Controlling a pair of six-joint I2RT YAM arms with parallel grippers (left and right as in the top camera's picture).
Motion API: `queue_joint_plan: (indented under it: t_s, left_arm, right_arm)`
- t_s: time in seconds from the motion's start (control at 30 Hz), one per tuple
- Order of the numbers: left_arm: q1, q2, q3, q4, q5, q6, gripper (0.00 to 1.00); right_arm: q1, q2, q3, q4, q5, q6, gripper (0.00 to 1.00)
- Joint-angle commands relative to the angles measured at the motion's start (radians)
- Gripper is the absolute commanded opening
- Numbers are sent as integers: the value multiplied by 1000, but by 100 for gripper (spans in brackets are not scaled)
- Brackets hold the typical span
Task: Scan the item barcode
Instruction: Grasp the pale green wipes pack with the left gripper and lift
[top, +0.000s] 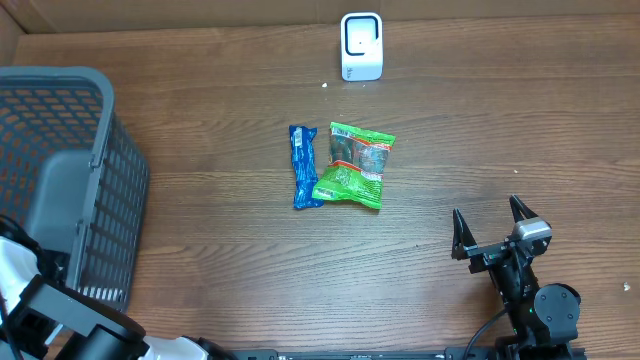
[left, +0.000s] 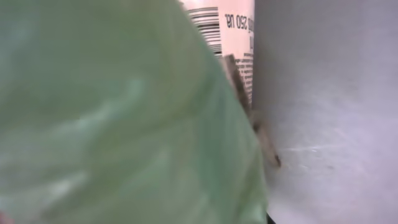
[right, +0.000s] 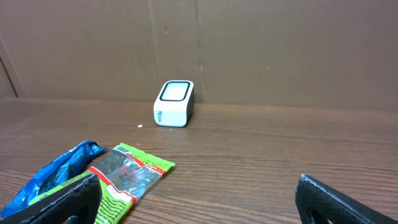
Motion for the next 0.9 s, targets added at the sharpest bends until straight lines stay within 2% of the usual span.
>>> queue_joint_plan:
  t_s: [0.0, 0.13, 0.47, 0.63, 0.87]
  left_arm:
    - [-13, 26, 120, -34, 220, 38, 4]
    - [-40, 26, 277, -132, 265, 39, 4]
    - [-192, 26, 725, -383, 257, 80, 4]
    - [-259, 26, 836, -437, 249, 84, 4]
    - [-288, 19, 856, -456, 281, 84, 4]
  right_arm:
    - [5, -9, -10, 5, 1, 2, 100]
    - [5, -9, -10, 5, 1, 2, 100]
    - [5, -9, -10, 5, 1, 2, 100]
    - [5, -9, -10, 5, 1, 2, 100]
    - [5, -9, -10, 5, 1, 2, 100]
